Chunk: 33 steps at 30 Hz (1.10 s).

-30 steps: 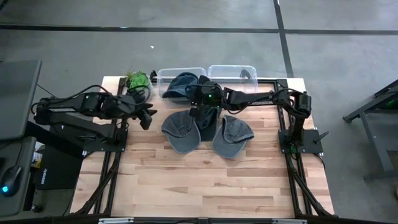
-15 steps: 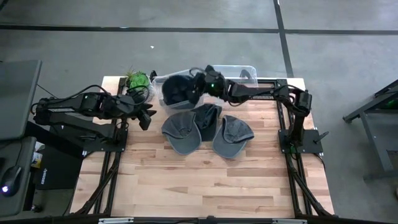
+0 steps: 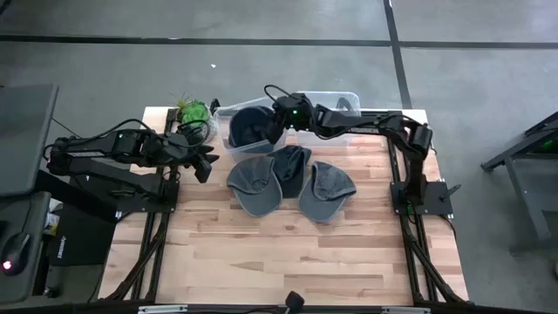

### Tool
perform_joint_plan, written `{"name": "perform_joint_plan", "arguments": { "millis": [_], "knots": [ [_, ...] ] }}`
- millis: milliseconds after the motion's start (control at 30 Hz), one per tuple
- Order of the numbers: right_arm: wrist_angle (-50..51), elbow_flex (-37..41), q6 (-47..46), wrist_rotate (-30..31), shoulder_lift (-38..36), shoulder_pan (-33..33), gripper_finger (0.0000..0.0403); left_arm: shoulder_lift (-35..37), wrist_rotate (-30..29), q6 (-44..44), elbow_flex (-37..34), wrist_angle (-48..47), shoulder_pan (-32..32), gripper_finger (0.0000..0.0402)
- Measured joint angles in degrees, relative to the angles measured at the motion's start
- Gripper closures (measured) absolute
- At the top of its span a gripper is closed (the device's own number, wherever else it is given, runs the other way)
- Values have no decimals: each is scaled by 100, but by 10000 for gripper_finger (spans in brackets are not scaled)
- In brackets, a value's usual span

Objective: Pick & Place hat
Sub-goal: Put the bottom dark blue cap into the left transparent bin

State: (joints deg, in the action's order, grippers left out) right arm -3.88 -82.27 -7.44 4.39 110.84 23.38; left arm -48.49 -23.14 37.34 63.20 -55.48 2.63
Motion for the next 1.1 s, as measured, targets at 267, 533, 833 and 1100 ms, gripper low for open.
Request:
{"name": "perform_joint_plan", "arguments": {
  "millis": [267,533,833,1100],
  "knots": [
    [15,-62,-302,-18,254,0,382,0,0,1,0,0,0,273],
    [-271,-69,-246,-6,177,0,333,0,0,2,0,-10,0,273],
    [-234,-93,-110,-161,81,-15,238,0,11,2,2,-17,1,273],
    [739,-875,343,216,-259,-60,190,-2,153,-107,7,-24,2,273]
  ]
}}
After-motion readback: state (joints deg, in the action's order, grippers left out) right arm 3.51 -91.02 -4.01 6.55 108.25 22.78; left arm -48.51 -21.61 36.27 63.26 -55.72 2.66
